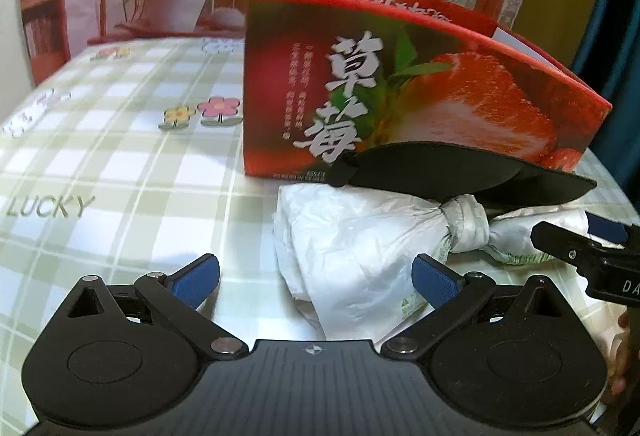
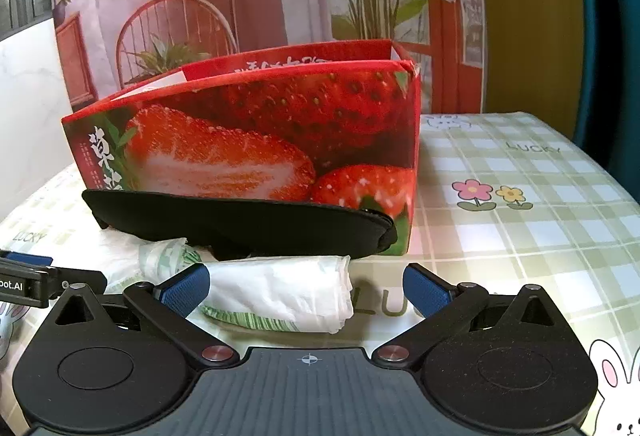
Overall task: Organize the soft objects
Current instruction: 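Move both tools down to the tied white plastic bag beside the box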
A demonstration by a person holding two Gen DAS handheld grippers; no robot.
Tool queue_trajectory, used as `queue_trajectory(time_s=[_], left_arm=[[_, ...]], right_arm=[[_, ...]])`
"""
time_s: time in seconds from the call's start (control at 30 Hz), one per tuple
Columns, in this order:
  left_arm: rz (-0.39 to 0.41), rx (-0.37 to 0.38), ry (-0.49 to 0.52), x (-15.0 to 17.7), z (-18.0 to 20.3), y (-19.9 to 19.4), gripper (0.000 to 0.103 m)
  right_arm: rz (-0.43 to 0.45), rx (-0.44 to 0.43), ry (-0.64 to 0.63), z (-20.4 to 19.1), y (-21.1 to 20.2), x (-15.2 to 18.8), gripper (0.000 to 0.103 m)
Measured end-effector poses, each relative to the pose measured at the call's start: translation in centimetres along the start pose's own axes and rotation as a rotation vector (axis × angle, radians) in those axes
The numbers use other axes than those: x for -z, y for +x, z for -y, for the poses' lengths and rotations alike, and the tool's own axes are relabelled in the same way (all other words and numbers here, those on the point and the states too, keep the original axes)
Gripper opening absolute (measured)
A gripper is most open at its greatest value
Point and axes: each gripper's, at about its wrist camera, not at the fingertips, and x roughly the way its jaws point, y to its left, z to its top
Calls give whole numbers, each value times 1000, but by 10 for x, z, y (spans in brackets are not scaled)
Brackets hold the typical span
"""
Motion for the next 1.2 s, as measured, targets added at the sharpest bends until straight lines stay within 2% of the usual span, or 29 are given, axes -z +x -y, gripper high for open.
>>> queue_trajectory(time_s=[0.2,0.47,0.77,1.13,1.2], left_arm=[[4,-5,15,3,1,0,103],[3,-19,35,3,7,1,103],[13,-38,52,4,12,2,103],[22,-37,71,7,12,1,103],[22,-35,73,7,11,1,103]], right_arm=[[-29,-1,0,1,5,1,99],[-47,-47,-19,-1,6,2,74],[-69,-75,-21,-2,8,2,69],[-2,-82,11,4,-2,1,69],[-1,-88,15,4,-2,2,65]])
